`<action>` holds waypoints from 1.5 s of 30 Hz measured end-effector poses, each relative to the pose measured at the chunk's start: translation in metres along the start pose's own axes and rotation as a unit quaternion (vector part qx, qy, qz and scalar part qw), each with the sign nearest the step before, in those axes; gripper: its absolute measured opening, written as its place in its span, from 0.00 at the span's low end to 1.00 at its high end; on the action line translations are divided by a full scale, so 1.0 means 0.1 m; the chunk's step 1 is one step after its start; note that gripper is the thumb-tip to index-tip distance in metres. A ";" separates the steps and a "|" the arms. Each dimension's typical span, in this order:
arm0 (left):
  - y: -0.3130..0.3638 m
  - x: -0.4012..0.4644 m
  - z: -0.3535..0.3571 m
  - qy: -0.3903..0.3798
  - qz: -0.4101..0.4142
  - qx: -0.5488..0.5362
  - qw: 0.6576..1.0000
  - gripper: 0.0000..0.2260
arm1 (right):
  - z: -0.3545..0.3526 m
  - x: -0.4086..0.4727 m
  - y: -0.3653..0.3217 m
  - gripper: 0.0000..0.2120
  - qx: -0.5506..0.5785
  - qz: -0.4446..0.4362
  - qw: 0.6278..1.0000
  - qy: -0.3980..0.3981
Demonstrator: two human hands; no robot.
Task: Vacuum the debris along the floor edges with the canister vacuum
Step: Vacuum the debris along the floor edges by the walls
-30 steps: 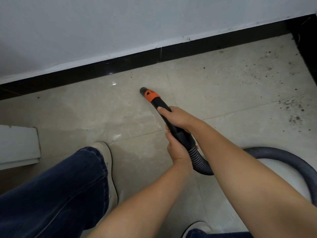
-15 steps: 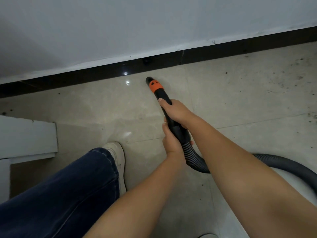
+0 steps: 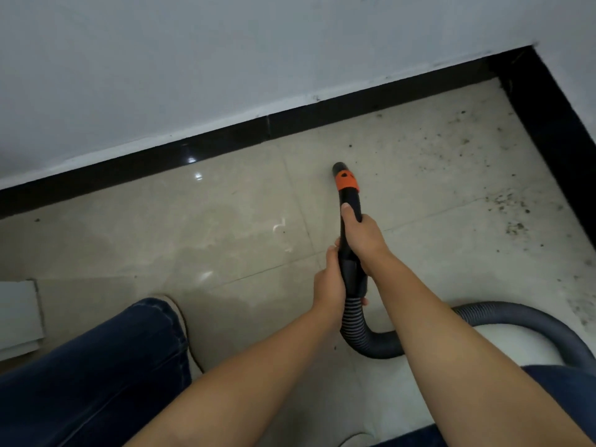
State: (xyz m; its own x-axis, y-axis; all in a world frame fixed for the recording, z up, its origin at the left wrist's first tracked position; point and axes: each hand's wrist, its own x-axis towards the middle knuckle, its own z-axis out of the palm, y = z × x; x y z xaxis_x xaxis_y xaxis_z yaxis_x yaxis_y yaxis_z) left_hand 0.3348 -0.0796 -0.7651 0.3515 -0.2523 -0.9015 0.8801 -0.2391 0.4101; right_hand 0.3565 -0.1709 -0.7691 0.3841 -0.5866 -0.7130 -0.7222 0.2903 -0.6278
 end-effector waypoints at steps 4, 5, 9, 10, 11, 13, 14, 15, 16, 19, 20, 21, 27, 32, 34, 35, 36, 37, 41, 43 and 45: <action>-0.10 -0.01 0.07 -0.029 -0.011 0.061 0.998 0.28 | -0.18 0.00 0.21 0.20 0.059 0.026 0.997 0.048; -0.09 0.01 0.08 -0.038 -0.012 0.071 0.997 0.28 | -0.21 0.01 0.23 0.20 0.076 0.032 0.995 0.059; -0.06 0.09 0.13 -0.062 0.002 0.113 0.992 0.28 | -0.30 0.03 0.25 0.19 0.119 0.048 0.988 0.091; -0.06 0.09 0.14 -0.063 0.004 0.113 0.992 0.28 | -0.31 0.04 0.24 0.19 0.117 0.047 0.988 0.088; -0.06 0.09 0.14 -0.062 0.004 0.106 0.992 0.28 | -0.31 0.04 0.23 0.19 0.111 0.045 0.990 0.081; -0.08 0.10 0.13 -0.055 0.006 0.085 0.995 0.28 | -0.27 0.06 0.18 0.19 0.095 0.037 0.993 0.057; -0.08 0.12 0.12 -0.048 0.010 0.076 0.996 0.28 | -0.24 0.07 0.15 0.18 0.083 0.031 0.995 0.045; -0.08 0.14 0.11 -0.039 0.013 0.067 0.997 0.27 | -0.20 0.09 0.12 0.18 0.068 0.024 0.997 0.035; -0.06 0.16 0.10 -0.030 0.017 0.059 0.998 0.27 | -0.17 0.11 0.09 0.18 0.055 0.019 0.998 0.029; 0.04 0.23 0.08 -0.018 0.022 0.037 0.999 0.26 | -0.07 0.15 -0.03 0.18 0.044 0.006 0.999 0.017; 0.09 0.24 0.07 -0.017 0.022 0.034 0.999 0.26 | -0.05 0.17 -0.06 0.18 0.045 0.004 0.999 0.016; 0.13 0.26 0.06 -0.018 0.024 0.033 0.999 0.26 | -0.04 0.19 -0.10 0.17 0.045 0.003 0.999 0.018; 0.24 0.31 0.19 -0.036 0.019 0.056 0.998 0.27 | -0.14 0.28 -0.18 0.18 0.062 0.013 0.997 0.047; 0.17 0.36 0.24 -0.027 0.011 0.035 0.999 0.29 | -0.18 0.30 -0.20 0.19 0.033 0.000 0.999 0.026; 0.15 0.39 0.22 -0.014 0.011 0.008 1.000 0.30 | -0.12 0.29 -0.22 0.18 0.022 -0.010 1.000 -0.001; 0.14 0.41 0.20 -0.010 0.013 -0.004 1.000 0.31 | -0.09 0.29 -0.24 0.17 0.017 -0.015 1.000 -0.013; 0.13 0.42 0.18 -0.008 0.015 -0.014 1.000 0.31 | -0.06 0.29 -0.25 0.16 0.011 -0.019 1.000 -0.022; 0.14 0.43 0.17 -0.010 0.019 -0.021 1.000 0.31 | -0.04 0.29 -0.27 0.16 0.007 -0.024 0.999 -0.025; 0.22 0.43 0.22 -0.015 0.028 -0.007 0.999 0.30 | -0.08 0.35 -0.32 0.16 0.015 -0.022 1.000 -0.013; 0.29 0.43 0.28 -0.019 0.029 0.019 0.999 0.29 | -0.15 0.40 -0.32 0.18 0.033 -0.010 0.999 0.009; 0.36 0.44 0.35 -0.033 0.030 0.050 0.998 0.27 | -0.25 0.45 -0.32 0.19 0.062 0.002 0.998 0.034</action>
State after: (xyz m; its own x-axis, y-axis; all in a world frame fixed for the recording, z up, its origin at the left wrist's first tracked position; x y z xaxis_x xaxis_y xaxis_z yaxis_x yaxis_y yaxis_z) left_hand 0.3701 -0.1323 -0.7849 0.3774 -0.3290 -0.8656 0.8212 -0.3132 0.4770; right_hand 0.3825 -0.2256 -0.7731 0.3388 -0.6332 -0.6959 -0.6452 0.3819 -0.6617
